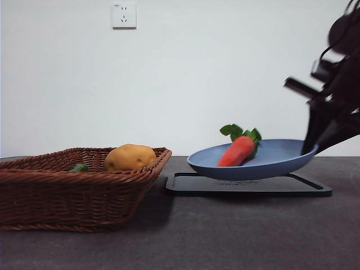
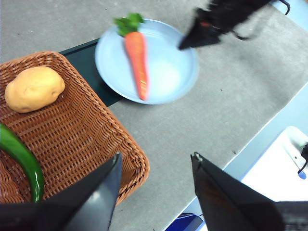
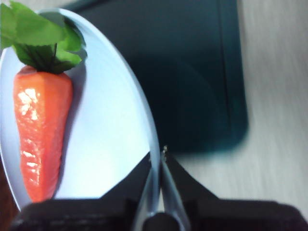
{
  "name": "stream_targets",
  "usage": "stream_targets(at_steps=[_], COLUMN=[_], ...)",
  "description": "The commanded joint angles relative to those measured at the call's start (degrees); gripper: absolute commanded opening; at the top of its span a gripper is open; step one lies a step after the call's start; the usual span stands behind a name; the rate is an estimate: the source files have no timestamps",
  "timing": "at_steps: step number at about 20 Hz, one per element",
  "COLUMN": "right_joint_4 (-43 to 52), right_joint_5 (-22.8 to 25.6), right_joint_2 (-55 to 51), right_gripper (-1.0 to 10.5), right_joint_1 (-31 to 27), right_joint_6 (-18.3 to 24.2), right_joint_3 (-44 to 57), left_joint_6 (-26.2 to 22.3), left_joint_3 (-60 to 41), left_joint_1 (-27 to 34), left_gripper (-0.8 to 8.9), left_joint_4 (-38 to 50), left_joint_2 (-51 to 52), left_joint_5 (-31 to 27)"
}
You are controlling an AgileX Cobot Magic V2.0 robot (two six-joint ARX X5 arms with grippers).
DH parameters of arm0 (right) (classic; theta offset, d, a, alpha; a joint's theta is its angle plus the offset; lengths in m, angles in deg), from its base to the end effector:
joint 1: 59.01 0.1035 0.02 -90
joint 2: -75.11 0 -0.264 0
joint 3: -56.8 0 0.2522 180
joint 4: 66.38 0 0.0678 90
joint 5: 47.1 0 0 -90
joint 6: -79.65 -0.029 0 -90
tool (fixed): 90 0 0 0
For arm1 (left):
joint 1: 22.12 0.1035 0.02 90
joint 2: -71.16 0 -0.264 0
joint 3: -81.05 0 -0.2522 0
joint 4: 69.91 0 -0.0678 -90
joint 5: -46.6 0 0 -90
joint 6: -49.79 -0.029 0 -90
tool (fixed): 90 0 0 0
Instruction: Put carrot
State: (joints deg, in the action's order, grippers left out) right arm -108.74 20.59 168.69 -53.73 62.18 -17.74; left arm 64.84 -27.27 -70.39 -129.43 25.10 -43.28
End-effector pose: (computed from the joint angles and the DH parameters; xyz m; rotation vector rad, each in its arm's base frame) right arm 0.3178 0.0404 0.2016 0.4301 1.1315 0.2688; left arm 0.0962 -0.1079 0.3487 0.0076 0.6568 -0.7372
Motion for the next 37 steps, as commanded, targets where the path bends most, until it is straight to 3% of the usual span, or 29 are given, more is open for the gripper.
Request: stream_targets(at_steps=[1, 8, 13, 16, 18, 24, 26, 27, 29, 37], right_joint_4=[0.7, 1.1, 1.4, 0.9, -0.8, -15.4, -20.3, -22.9, -25.1, -23.2], right_joint_5=[-0.3, -0.1, 0.3, 0.0, 0.0, 1.8, 3.8, 6.3, 11.3, 17.0], right_joint_2=[6.9, 15.5, 15.9, 15.2, 12.6, 0.2, -3.8, -5.7, -9.5, -22.1], right_gripper=[0.0, 0.2, 1.8, 2.0, 1.9, 1.5, 1.1, 0.8, 0.3, 0.0], right_joint_1=[0.0, -0.4, -0.9, -1.4, -2.1, -2.4, -0.9, 0.0, 1.9, 8.8], right_joint_6=[0.0, -0.6, -0.4, -0.4, 0.9, 9.5, 11.6, 12.7, 13.3, 13.7], right_joint_3=[-6.6, -12.0, -12.0, -12.0, -12.0, -12.0, -12.0, -12.0, -11.4, -6.5], left_joint_6=[-0.2, -0.2, -0.2, -0.6, -3.4, -15.0, -15.5, -15.5, -16.0, -16.6], left_joint_3=[1.0, 1.0, 1.0, 1.0, 1.0, 1.0, 1.0, 1.0, 1.0, 1.0], left_joint_1=[-0.4, -0.4, -0.4, -0.4, -0.4, 0.1, 1.4, 2.2, 4.5, 14.4], left_gripper=[2.57, 2.57, 2.57, 2.57, 2.57, 2.57, 2.27, 1.68, 0.09, 0.06], left_joint_4=[0.5, 1.1, 1.6, 3.5, 6.9, 27.3, 33.5, 34.8, 34.2, 25.0], left_joint_2=[-0.7, -0.8, -0.8, -1.7, -3.5, -14.1, -18.2, -20.0, -22.7, -22.4], left_joint_5=[-0.3, -1.7, -2.2, -3.5, -5.7, -21.9, -24.1, -24.1, -24.0, -21.6])
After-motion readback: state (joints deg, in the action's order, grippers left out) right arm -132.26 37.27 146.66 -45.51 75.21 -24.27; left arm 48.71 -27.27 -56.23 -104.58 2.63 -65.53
